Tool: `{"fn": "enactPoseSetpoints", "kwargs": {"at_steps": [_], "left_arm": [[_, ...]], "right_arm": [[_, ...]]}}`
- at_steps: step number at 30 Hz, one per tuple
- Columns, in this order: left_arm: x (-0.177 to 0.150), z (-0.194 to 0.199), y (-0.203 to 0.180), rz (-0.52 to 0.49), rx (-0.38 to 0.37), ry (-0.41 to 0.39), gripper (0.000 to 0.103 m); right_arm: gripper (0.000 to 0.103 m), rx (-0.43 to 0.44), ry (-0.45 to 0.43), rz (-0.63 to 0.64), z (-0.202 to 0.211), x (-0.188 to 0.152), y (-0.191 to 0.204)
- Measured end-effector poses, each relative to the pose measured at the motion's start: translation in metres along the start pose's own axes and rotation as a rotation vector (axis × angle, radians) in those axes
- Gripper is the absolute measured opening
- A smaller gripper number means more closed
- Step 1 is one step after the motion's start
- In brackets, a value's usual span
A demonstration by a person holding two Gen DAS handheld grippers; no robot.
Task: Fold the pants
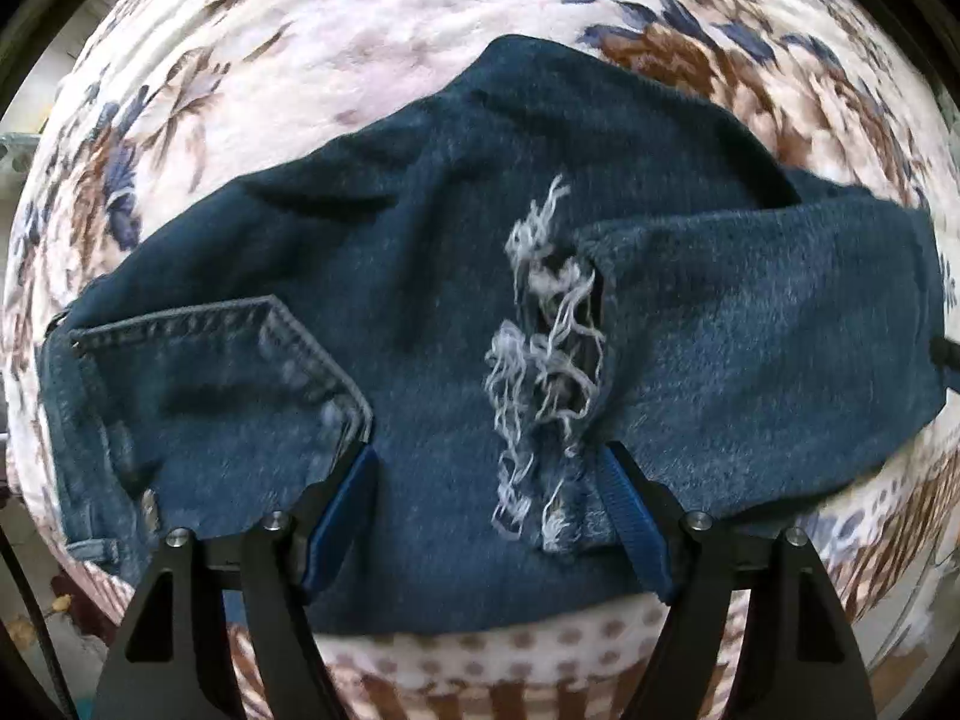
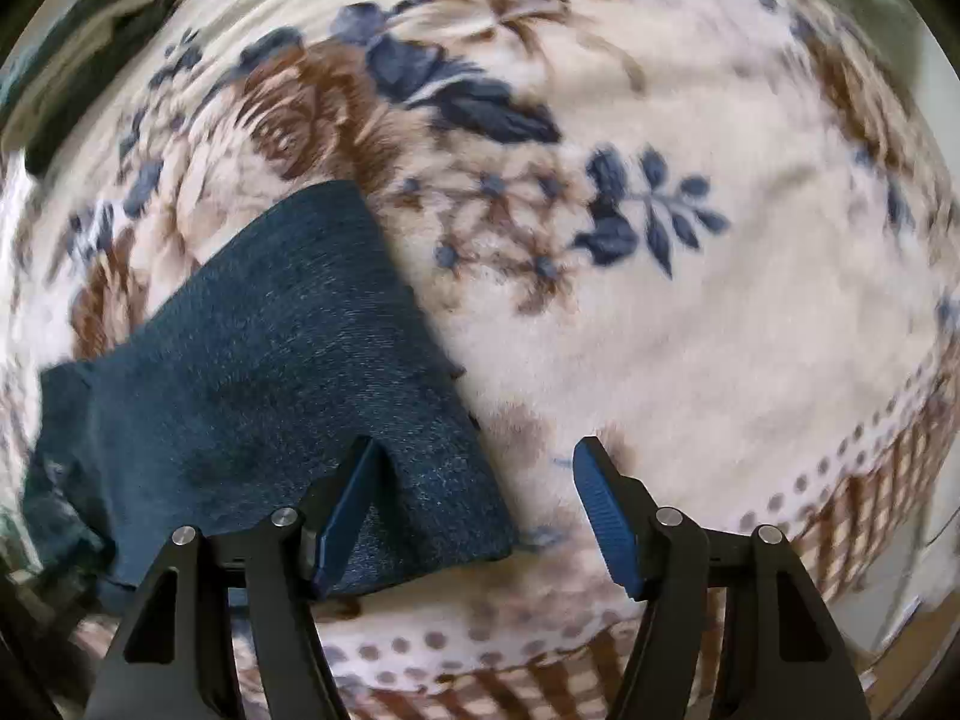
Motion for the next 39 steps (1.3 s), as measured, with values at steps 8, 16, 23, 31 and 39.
{"fn": "enactPoseSetpoints", "kwargs": {"at_steps": [8,16,23,31,39], "left_arm": [[-0.017,0.029,0.039,0.235,-0.062,0.017,0.075],[0.008,0.015,0.034,0.368,-0.09,0.001,0.075],[-0.013,0.009,0.036,0.288,-0.073,0.012,0.077],[-0.035,0.039,0.156,0.7,-0.117,-0.113,0.077],[-0.063,0.023,0.189,0.839,-0.051,-0.093,0.077]], "right_arm": [[0.07,0.093,-0.037,0.03,0.032,-0.016,0.046],[0.07,0.026,0.064,0.32,-0.011,-0.06,0.137],[0.07,0.082,0.143,0.286,0.009,-0.04,0.119],[0.065,0.01,0.052,0.495,0.03,0.065,0.173],[0.02,-0.115,0.401,0.796,-0.029,0.056,0.201]]}}
Point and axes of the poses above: each gripper's, at about its wrist camera, not at the fingertips, and z roughly against the way its jaws point, y to its left, x to its top, the point moved 7 cm from there along -z, roughly the way its jaws point, and after that the axes turned 5 degrees about x, right-handed, at the moved point
